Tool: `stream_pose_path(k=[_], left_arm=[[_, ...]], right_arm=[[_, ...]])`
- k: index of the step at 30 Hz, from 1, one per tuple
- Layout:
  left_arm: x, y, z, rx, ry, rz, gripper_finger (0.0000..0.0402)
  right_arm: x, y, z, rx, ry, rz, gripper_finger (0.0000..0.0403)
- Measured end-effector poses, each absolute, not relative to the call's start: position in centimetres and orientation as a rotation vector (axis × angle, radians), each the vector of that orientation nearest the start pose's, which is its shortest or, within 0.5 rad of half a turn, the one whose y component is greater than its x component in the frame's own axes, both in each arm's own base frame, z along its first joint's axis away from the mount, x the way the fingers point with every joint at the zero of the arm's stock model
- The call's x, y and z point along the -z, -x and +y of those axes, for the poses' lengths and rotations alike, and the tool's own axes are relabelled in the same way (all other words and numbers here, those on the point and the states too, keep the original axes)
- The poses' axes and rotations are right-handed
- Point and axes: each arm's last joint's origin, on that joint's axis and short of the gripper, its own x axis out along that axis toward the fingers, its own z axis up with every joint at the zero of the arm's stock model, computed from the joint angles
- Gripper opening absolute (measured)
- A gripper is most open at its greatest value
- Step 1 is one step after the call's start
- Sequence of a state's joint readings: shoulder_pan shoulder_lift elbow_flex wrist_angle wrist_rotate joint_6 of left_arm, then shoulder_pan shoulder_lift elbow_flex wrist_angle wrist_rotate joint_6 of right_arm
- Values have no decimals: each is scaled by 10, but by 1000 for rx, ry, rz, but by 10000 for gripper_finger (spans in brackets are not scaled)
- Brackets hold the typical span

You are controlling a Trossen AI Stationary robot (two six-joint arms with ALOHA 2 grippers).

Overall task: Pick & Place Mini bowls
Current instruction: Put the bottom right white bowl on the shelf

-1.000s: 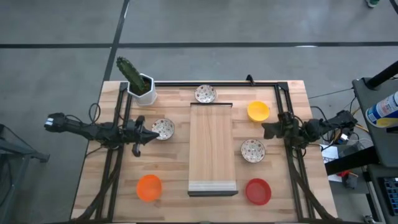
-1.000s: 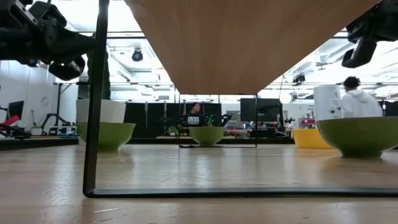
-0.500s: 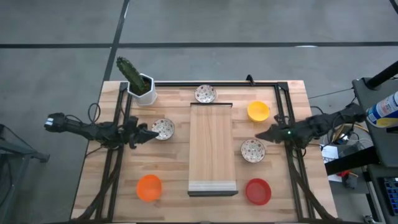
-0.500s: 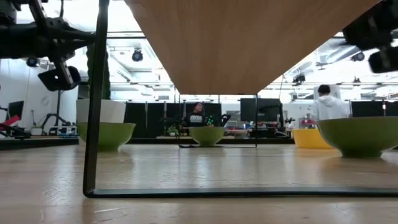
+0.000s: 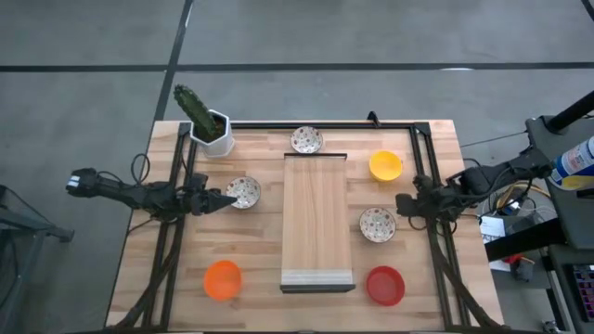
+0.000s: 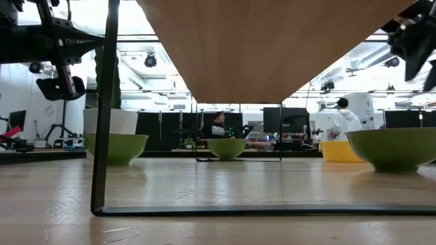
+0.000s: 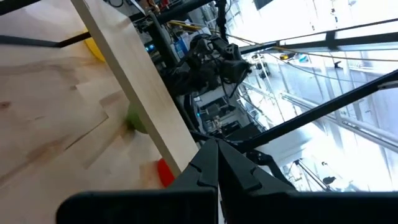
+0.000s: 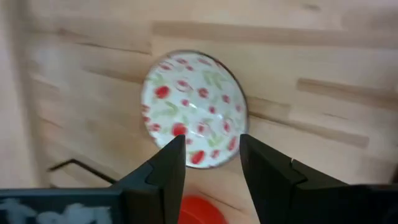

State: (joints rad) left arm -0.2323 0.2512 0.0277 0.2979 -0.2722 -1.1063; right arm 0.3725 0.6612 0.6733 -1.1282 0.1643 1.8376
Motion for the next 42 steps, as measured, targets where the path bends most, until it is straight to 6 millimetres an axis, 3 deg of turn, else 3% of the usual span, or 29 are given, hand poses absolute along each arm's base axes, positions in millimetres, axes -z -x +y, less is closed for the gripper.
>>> stream_pose_path(k=[19, 42], left_arm=[[-181, -111, -18, 2, 1126, -89, 3], [-180, -111, -18, 2, 1126, -89, 3]], right_arm=[[-217, -127, 47, 909, -1227, 1072, 130], [-189, -146, 58, 913, -1224, 1175, 121]])
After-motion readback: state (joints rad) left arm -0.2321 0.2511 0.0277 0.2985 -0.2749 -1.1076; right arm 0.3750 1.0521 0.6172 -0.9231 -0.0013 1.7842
